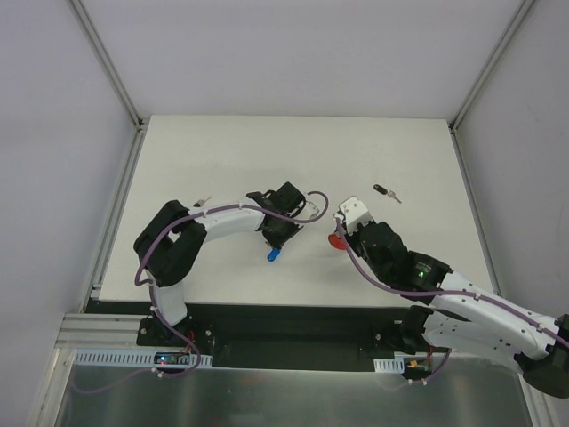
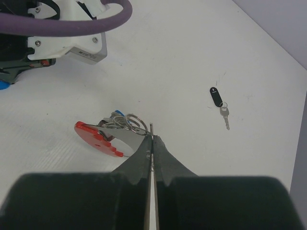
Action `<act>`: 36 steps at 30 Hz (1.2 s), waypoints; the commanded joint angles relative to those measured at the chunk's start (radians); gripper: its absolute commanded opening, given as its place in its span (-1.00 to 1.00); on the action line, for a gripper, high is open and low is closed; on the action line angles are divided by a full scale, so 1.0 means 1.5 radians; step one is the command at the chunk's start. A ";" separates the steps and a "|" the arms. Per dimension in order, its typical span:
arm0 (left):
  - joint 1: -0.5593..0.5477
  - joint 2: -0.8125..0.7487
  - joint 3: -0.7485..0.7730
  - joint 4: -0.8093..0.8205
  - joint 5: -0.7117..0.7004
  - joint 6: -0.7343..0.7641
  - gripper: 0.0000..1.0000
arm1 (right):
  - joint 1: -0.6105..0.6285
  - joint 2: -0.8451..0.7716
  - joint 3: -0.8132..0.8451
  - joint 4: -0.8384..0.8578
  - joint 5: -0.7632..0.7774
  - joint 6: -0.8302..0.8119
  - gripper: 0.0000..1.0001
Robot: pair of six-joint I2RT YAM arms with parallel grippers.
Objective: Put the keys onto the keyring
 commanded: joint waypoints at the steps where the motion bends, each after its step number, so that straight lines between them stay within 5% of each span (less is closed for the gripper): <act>1: -0.003 0.025 0.023 -0.002 -0.022 0.010 -1.00 | -0.001 -0.004 0.006 0.043 0.025 0.009 -0.97; 4: -0.003 0.019 0.025 0.008 -0.018 0.004 -0.99 | 0.000 -0.002 0.007 0.042 0.029 0.008 -0.97; 12: -0.004 -0.129 -0.050 0.113 -0.025 -0.046 -0.43 | -0.001 0.009 0.013 0.037 0.033 0.004 -0.97; 22: -0.003 -0.297 -0.283 0.360 -0.054 -0.095 -0.45 | -0.001 0.025 0.010 0.040 0.034 0.002 -0.97; 36: 0.057 -0.264 -0.393 0.553 0.095 -0.052 -0.49 | 0.000 0.027 0.002 0.043 0.015 -0.003 -0.97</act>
